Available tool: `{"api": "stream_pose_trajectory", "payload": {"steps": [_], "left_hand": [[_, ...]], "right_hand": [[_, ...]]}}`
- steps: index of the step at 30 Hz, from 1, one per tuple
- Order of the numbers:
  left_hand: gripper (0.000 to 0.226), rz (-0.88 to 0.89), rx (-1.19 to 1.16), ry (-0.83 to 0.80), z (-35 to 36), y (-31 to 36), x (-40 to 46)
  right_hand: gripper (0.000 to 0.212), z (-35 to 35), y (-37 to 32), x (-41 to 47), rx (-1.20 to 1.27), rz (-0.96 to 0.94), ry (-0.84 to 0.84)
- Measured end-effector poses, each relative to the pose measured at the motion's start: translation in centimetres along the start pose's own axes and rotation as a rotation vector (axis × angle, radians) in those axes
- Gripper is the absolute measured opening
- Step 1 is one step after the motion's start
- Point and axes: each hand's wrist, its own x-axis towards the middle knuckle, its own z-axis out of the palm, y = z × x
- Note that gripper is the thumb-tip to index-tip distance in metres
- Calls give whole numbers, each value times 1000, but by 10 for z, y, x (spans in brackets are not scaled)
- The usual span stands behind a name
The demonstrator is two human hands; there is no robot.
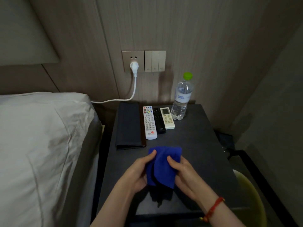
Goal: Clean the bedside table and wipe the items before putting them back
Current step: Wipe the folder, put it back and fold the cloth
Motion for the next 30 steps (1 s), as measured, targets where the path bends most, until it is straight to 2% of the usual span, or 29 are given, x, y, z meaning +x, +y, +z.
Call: {"api": "stream_pose_trajectory", "payload": {"steps": [2,5,9,11,14,17,20,24,26,29,30], "left_hand": [[17,53,-34,-11,-1,-7,-3],[9,111,-23,-31,5,-16,-8],[26,88,-1,-42,13,-19,-13],[30,76,7,-38,13,-18,-14],[28,45,21,-18,9,-15,-15],[23,4,64,25,-2,-10,-18],[18,-25,159,127,-10,-6,-21],[35,75,348,326,-14,-12,-10],[39,107,415,387,-16,-17,-4],[39,64,442,399,-21,-18,2],[40,43,448,400,-24,-17,3]], "right_hand": [[55,-4,7,-8,46,10,63],[64,-7,13,-16,-20,42,179],[68,-10,13,-25,-116,139,200],[60,-13,13,-28,-177,162,271],[30,-24,13,-28,-347,140,436],[9,-38,8,-33,-452,138,496],[15,-51,1,-36,-574,154,481],[31,-70,-6,-32,-1203,-75,715],[26,-69,-7,-31,-1267,-138,738],[12,-60,0,-32,-1264,-118,690],[15,-55,6,-34,-1242,-110,661]]}}
